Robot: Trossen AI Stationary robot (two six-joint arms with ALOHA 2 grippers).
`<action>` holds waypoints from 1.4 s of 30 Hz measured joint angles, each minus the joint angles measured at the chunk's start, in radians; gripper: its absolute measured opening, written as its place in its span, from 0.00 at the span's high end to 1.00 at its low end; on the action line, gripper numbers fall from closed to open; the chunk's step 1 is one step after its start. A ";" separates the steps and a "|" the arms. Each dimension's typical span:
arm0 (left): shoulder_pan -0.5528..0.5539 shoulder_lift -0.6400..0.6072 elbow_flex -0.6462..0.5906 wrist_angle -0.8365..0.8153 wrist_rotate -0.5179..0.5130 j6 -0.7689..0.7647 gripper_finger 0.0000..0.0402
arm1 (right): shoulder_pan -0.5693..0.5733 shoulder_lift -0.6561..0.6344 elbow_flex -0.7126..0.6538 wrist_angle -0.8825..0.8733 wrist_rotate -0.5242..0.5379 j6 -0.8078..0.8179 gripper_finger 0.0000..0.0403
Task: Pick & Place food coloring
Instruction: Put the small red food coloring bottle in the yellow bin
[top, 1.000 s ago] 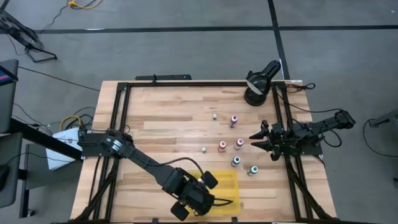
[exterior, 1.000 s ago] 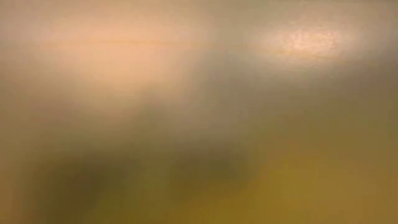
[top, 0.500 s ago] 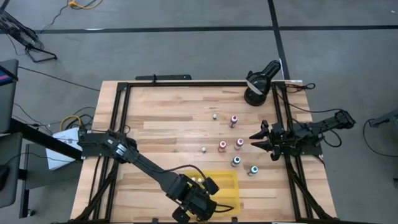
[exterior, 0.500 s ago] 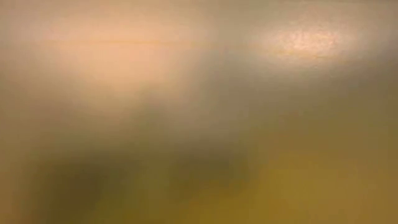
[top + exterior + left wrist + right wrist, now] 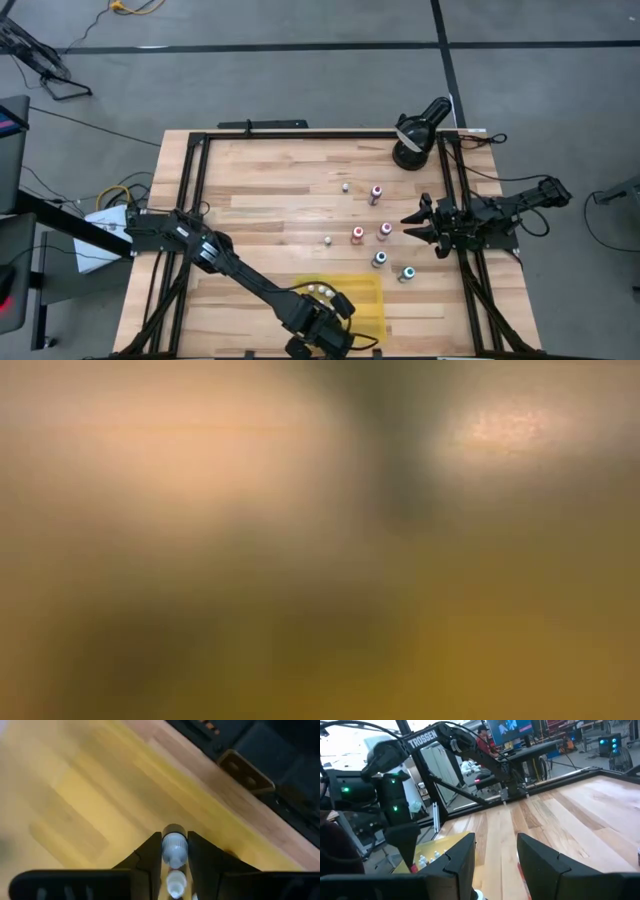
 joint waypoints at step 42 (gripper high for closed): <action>0.016 0.044 -0.052 0.001 -0.045 0.064 0.81 | 0.000 0.002 0.000 -0.001 0.000 0.000 0.66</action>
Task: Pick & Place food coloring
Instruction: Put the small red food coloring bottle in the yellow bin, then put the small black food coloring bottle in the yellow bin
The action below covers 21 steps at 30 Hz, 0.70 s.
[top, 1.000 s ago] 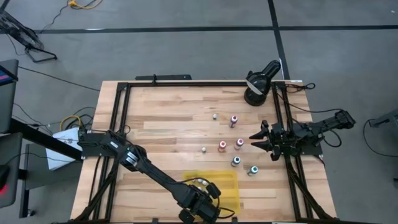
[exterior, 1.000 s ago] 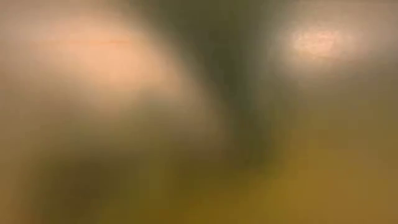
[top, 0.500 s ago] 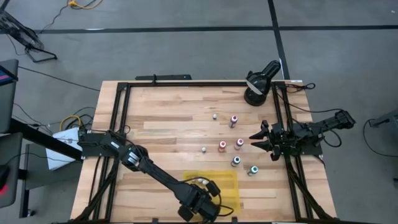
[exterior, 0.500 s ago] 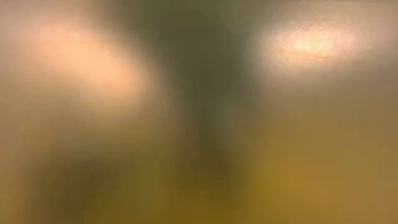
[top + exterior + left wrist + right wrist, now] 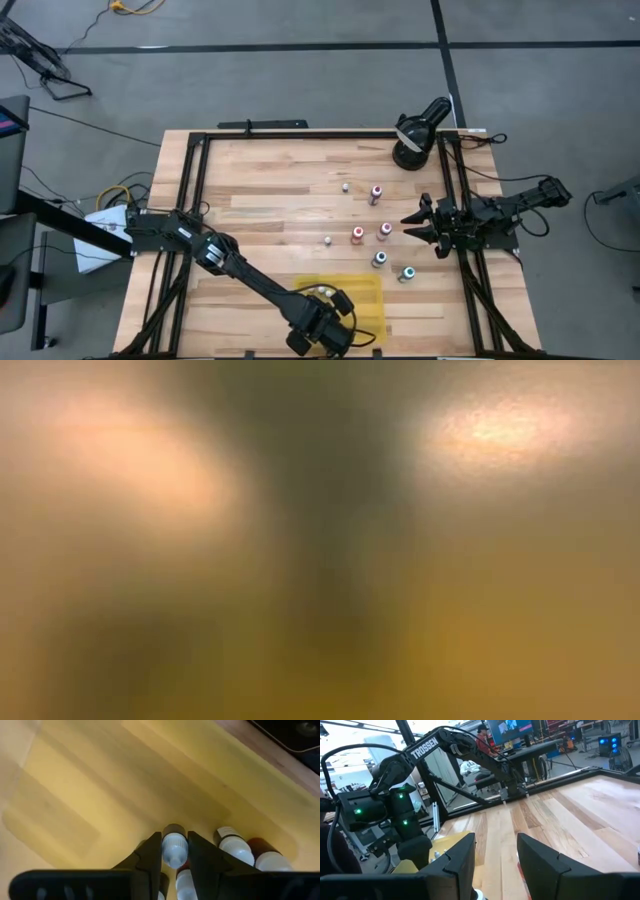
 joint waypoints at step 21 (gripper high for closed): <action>0.000 0.000 0.027 -0.026 0.006 -0.020 0.69 | 0.000 0.000 0.000 0.000 0.000 0.000 0.66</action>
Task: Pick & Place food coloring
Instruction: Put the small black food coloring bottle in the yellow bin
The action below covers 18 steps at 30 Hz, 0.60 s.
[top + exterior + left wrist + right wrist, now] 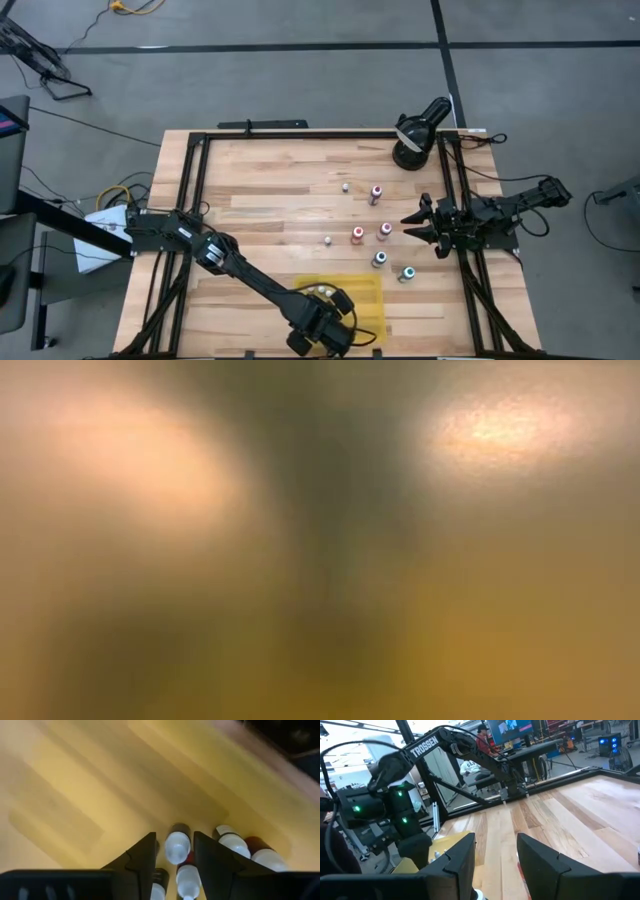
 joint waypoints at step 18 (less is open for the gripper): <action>0.066 -0.129 0.093 0.011 0.054 -0.076 0.70 | 0.000 -0.001 0.000 0.000 0.000 0.000 0.66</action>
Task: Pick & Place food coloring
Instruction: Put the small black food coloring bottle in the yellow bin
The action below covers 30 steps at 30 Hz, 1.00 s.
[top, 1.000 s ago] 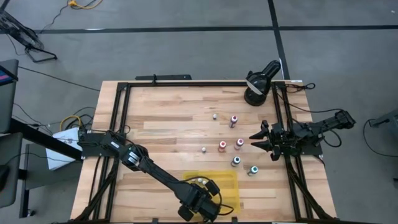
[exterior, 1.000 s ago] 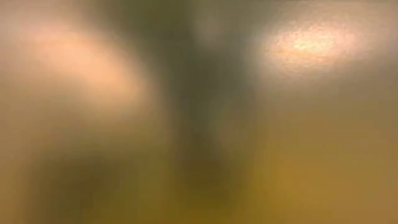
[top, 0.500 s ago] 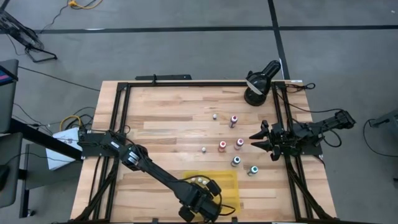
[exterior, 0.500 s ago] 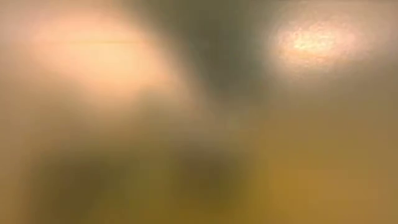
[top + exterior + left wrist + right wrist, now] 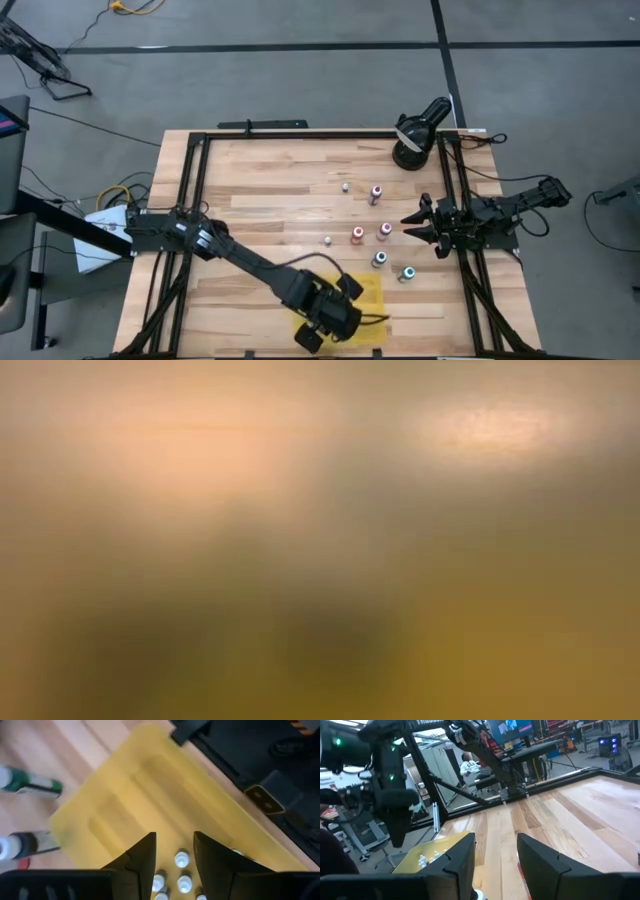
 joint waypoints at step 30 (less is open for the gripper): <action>0.312 -0.122 -0.123 -0.106 0.008 -0.051 0.70 | 0.000 0.000 0.000 0.000 0.000 0.000 0.66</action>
